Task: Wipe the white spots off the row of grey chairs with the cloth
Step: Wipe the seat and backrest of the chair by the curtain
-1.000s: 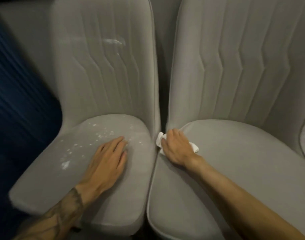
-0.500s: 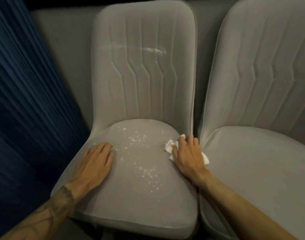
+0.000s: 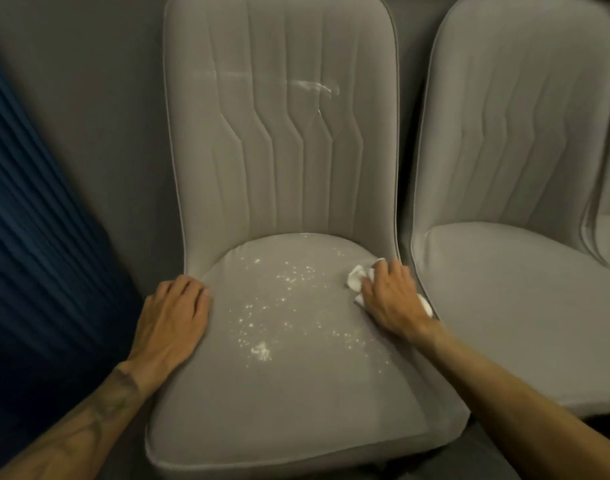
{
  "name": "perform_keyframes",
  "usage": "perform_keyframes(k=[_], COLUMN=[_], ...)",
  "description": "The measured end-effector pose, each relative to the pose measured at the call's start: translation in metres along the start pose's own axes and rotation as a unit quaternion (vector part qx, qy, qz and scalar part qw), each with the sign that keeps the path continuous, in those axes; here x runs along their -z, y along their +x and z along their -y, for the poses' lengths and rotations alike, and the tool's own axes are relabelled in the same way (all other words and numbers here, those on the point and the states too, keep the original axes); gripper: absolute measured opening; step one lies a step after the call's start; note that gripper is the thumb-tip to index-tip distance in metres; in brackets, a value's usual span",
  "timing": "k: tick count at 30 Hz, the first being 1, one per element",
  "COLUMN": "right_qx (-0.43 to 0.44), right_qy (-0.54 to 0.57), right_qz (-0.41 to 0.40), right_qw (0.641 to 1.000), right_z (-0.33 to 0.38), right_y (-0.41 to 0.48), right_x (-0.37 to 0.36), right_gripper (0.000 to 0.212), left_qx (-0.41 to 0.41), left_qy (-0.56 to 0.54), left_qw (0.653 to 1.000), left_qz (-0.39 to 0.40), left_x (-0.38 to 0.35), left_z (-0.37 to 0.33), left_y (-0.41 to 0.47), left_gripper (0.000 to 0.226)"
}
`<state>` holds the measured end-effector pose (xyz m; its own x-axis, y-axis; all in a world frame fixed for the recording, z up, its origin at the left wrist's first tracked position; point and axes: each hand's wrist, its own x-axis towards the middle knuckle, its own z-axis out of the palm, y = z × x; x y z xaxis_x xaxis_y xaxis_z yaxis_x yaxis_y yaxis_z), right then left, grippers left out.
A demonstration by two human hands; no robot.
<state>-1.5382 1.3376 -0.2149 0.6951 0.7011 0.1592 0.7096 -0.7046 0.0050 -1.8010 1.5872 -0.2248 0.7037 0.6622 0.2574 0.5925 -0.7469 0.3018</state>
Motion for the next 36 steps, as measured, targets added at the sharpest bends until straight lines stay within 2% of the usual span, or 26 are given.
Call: perform_keyframes(k=[3,4,6,9,11,14,15,17,21,23,26,27,28,30,32,33,34,36], right_qx=[-0.116,-0.118,-0.057,0.026,0.007,-0.105,-0.106,-0.073,0.108,0.096,-0.04,-0.054,-0.022,0.117,0.204,0.214,0.207,0.122], right_qy=[-0.013,-0.022,-0.005,0.017,0.006,0.013,-0.008,-0.027,0.023,0.016,-0.017,0.003,0.024,0.106,0.147,0.146,0.129,0.048], right_qz=[0.014,0.014,0.005,0.02,0.015,-0.009,-0.02,-0.023,-0.015,0.007,0.01,-0.006,-0.03,-0.052,-0.04,-0.029,-0.018,0.005], right_qw=[0.993,0.993,0.998,0.999,1.0,0.994,0.994,0.997,0.994,0.995,0.999,0.999,0.999,0.986,0.967,0.965,0.97,0.991], right_z=[-0.003,0.005,0.028,0.045,0.029,0.012,0.018,0.038,0.041,0.023,0.022,0.032,0.044,0.066,0.071,0.063,0.051,0.031], right_y=[0.007,0.009,0.012,0.014,0.028,0.05,0.057,0.067,0.071,0.08,0.096,0.099,0.099,0.088,0.074,0.074,0.079,0.097], right_x=[0.003,0.002,-0.003,-0.009,-0.01,-0.009,-0.011,-0.015,-0.028,-0.029,-0.022,-0.019,-0.021,-0.026,-0.029,-0.029,-0.03,-0.032], right_gripper=[0.039,0.043,0.046,0.033,0.032,0.035,0.036,0.038,0.04,0.043,0.039,0.037,0.035,0.03,0.024,0.024,0.026,0.035], left_qx=[-0.011,-0.011,-0.002,0.0,0.007,0.013,0.013,0.021,0.009,0.007,0.014,0.017,0.021,0.026,0.007,-0.006,-0.005,0.006], left_qy=[-0.027,-0.036,-0.05,-0.048,-0.057,-0.06,-0.062,-0.068,-0.059,-0.041,-0.02,-0.017,-0.019,0.005,0.041,0.055,0.044,-0.001], left_qw=[1.0,0.999,0.999,0.999,0.998,0.997,0.997,0.996,0.995,0.996,0.997,0.997,0.997,0.999,0.999,0.998,0.999,0.998], left_qz=[-0.007,-0.009,-0.01,-0.022,-0.032,-0.043,-0.048,-0.056,-0.077,-0.073,-0.08,-0.077,-0.073,-0.037,0.007,0.022,0.004,-0.062], left_x=[-0.006,-0.008,-0.012,-0.017,-0.02,-0.027,-0.029,-0.031,-0.031,-0.029,-0.03,-0.03,-0.03,-0.028,-0.026,-0.026,-0.027,-0.029], left_z=[0.008,0.01,0.011,0.011,0.009,0.01,0.01,0.009,0.006,0.006,0.003,0.003,0.002,0.002,0.004,0.007,0.008,0.007], left_y=[0.006,0.007,0.012,0.017,0.019,0.02,0.019,0.019,0.016,0.016,0.014,0.015,0.015,0.014,0.014,0.015,0.015,0.015], left_gripper=[0.027,0.027,0.027,0.025,0.023,0.022,0.026,0.035,0.035,0.03,0.029,0.029,0.031,0.04,0.052,0.052,0.045,0.019])
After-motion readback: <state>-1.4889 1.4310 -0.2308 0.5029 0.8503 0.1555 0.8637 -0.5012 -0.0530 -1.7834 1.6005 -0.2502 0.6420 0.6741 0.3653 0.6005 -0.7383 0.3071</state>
